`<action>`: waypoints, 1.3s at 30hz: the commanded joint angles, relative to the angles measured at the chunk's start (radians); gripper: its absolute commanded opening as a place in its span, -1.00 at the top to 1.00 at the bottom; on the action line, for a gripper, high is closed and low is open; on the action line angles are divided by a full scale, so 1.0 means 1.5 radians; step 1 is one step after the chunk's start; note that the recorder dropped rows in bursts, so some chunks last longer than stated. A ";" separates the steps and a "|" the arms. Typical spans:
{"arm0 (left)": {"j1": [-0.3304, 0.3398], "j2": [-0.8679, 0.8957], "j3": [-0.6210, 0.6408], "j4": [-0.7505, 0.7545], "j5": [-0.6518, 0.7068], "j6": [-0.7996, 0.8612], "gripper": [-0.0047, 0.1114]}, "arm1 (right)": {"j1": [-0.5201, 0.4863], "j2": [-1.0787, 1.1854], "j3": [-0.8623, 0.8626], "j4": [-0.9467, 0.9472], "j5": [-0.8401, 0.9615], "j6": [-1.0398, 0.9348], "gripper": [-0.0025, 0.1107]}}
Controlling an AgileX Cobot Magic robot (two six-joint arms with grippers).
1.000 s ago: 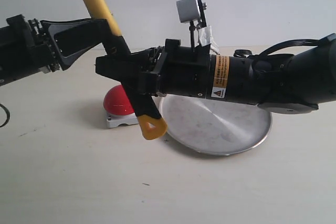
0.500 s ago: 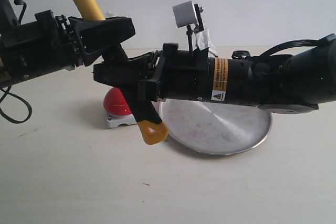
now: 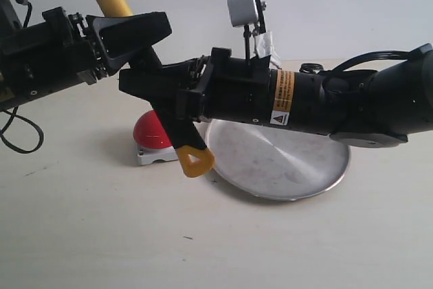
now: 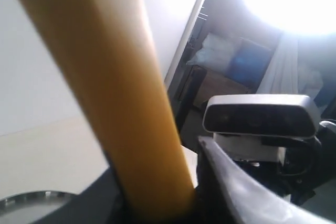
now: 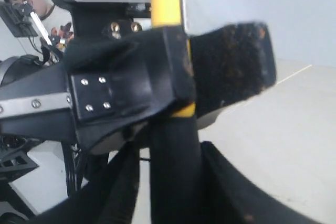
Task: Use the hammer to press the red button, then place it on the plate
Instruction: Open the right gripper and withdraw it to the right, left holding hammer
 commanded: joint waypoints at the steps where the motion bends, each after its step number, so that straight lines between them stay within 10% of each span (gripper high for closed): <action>1: 0.013 0.000 -0.003 -0.013 0.009 0.013 0.92 | -0.001 -0.014 -0.004 0.029 -0.026 0.002 -0.19; 5: 0.022 0.000 -0.003 0.005 0.009 0.006 0.92 | -0.001 -0.014 -0.004 0.030 0.022 0.002 -0.51; 29: 0.035 -0.114 -0.003 0.220 0.338 -0.138 0.92 | -0.001 -0.228 -0.001 -0.170 0.556 0.221 -0.36; 39: 0.035 -0.191 -0.003 0.248 0.372 -0.178 0.92 | -0.001 -0.338 0.054 -0.188 0.608 0.246 -0.32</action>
